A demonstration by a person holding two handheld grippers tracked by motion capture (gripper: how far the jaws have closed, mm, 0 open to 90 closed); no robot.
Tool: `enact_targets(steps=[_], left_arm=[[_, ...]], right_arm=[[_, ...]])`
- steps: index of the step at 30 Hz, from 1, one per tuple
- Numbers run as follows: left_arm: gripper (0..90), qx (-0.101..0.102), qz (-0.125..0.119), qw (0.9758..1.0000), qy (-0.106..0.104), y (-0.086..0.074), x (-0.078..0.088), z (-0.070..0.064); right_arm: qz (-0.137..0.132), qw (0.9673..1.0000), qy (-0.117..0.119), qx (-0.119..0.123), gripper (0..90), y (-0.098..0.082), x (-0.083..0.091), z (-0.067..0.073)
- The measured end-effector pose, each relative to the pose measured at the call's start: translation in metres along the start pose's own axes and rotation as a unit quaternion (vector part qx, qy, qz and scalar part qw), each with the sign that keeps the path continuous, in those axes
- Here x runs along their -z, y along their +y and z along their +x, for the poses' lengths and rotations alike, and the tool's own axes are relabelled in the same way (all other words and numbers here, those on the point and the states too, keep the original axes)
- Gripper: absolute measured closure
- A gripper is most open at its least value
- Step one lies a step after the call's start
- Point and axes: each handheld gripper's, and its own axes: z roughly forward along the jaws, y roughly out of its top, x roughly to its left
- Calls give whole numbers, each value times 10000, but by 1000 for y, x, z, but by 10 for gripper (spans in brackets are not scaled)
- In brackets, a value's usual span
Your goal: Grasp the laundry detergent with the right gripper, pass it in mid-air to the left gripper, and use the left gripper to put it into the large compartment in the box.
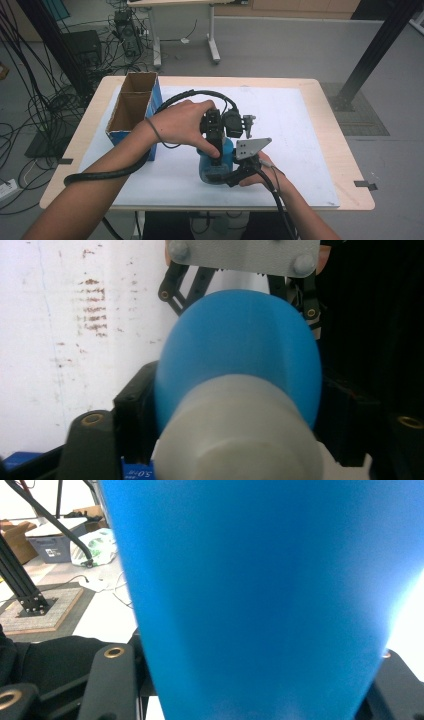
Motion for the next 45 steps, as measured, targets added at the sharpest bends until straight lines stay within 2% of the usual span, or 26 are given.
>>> enact_targets(steps=[1, 5, 34, 45], left_arm=[[361, 5, 4, 10000, -14, 0, 0, 1], [365, -5, 50, 10000, -22, 1, 1, 0], [368, 104, 175, 9998, -40, 6, 0, -1], [366, 157, 143, 9998, -58, 4, -1, 2]], right_arm=[[-1, 10000, 17, 5, 402, 0, 0, 0], [-9, 10000, 19, 6, 402, 0, -1, 1], [-36, 10000, 68, 58, 402, -2, -2, 0], [-25, 10000, 63, 45, 402, -2, -3, -1]])
